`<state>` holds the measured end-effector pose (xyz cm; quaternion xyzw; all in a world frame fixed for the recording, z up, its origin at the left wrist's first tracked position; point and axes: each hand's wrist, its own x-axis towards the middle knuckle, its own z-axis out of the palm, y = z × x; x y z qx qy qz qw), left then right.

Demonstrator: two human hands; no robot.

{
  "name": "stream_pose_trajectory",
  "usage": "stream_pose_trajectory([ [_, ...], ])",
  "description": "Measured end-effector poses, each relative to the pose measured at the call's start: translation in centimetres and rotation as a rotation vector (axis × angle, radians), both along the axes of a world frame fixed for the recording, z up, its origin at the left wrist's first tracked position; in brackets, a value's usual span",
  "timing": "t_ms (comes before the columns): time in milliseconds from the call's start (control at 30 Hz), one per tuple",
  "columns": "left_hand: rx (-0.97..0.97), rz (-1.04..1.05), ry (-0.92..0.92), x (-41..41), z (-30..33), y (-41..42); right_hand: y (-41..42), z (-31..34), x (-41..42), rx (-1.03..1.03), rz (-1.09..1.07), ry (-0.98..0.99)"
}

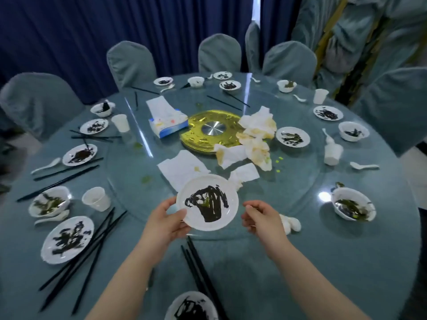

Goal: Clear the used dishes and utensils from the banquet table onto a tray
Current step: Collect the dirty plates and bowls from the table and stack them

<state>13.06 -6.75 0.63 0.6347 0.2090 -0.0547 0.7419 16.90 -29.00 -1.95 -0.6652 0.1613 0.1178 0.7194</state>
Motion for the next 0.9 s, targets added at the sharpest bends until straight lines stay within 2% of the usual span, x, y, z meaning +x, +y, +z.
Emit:
stream_pose_trajectory([
  [233, 0.030, 0.238, -0.058, -9.4, 1.1, 11.6, 10.2, 1.7, -4.5, -0.068, 0.284, -0.063],
  [567, -0.001, 0.576, -0.092, -25.6, 1.1, 25.2, 25.0, 1.2, -14.2, -0.055, 0.464, 0.005],
  [733, -0.039, 0.711, -0.118, -28.6, 1.9, 29.7, 29.8, 0.1, -15.1, -0.093, 0.550, 0.092],
  [900, -0.013, 0.800, -0.130, -28.4, 1.8, 32.8, 34.8, -2.8, -11.3, -0.131, 0.550, 0.184],
])
